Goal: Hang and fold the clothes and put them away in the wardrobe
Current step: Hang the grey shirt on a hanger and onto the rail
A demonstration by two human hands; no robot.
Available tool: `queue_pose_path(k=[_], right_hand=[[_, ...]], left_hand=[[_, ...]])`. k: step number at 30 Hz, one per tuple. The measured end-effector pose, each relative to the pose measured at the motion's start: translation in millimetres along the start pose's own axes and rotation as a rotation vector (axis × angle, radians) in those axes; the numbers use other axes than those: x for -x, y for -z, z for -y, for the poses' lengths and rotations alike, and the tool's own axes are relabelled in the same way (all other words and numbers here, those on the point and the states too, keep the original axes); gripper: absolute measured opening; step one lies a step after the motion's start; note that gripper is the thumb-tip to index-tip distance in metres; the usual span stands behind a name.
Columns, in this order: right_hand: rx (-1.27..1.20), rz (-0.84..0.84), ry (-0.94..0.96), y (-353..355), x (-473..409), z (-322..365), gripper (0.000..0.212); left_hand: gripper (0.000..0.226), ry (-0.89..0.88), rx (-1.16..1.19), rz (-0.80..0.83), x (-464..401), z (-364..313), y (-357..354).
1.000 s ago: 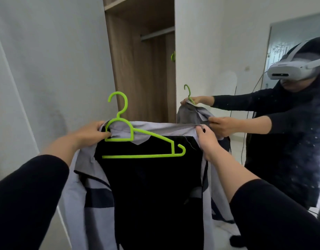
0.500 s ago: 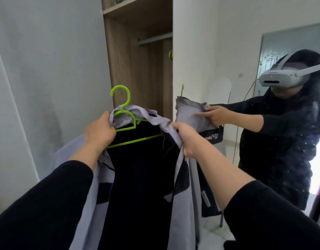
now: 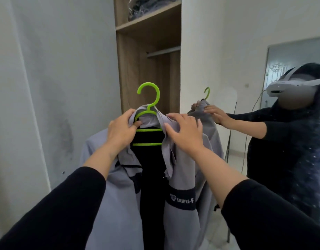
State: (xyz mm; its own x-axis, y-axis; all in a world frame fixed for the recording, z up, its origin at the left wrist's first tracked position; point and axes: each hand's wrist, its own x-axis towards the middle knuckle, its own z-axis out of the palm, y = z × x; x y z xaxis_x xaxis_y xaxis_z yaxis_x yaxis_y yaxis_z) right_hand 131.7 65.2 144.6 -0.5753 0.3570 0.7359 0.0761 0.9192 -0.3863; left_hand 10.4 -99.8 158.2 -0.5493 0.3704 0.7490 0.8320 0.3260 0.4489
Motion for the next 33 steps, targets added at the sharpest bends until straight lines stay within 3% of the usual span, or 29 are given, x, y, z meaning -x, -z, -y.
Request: queue_pose_path(k=[3, 8, 11, 14, 17, 21, 23, 26, 28, 31, 33], right_hand=[[-0.171, 0.001, 0.069, -3, -5, 14, 0.033], [-0.583, -0.098, -0.036, 1, -19, 40, 0.015], [-0.814, -0.097, -0.097, 9, -28, 52, 0.018], [-0.778, 0.016, -0.074, 12, -24, 58, 0.020], [-0.752, 0.015, -0.061, 9, -22, 57, 0.025], [-0.892, -0.057, -0.186, 3, -20, 48, 0.028], [-0.874, -0.043, -0.218, -1, -17, 40, 0.028], [-0.721, -0.012, -0.179, -8, -13, 27, 0.030], [-0.685, 0.035, -0.161, -14, -10, 22, 0.031], [-0.625, 0.096, -0.136, -25, -6, 17, 0.031], [-0.598, 0.085, -0.129, -28, -3, 16, 0.033]], left_hand=[[0.011, -0.046, 0.033, 0.029, 6, -8, -2], [0.015, -0.087, 0.083, 0.068, 14, -11, -12], [0.017, -0.084, 0.109, 0.113, 18, -6, -19], [0.018, -0.037, 0.158, 0.152, 22, 6, -23], [0.019, -0.064, 0.137, 0.160, 26, 13, -26], [0.030, -0.160, -0.159, 0.097, 31, 20, -24], [0.028, -0.182, -0.253, 0.147, 38, 33, -23], [0.011, -0.008, -0.455, 0.269, 45, 47, -13], [0.015, 0.097, -0.538, 0.253, 42, 45, -5], [0.019, 0.178, -0.442, 0.125, 37, 30, 3], [0.019, 0.216, -0.192, 0.195, 39, 24, 0]])
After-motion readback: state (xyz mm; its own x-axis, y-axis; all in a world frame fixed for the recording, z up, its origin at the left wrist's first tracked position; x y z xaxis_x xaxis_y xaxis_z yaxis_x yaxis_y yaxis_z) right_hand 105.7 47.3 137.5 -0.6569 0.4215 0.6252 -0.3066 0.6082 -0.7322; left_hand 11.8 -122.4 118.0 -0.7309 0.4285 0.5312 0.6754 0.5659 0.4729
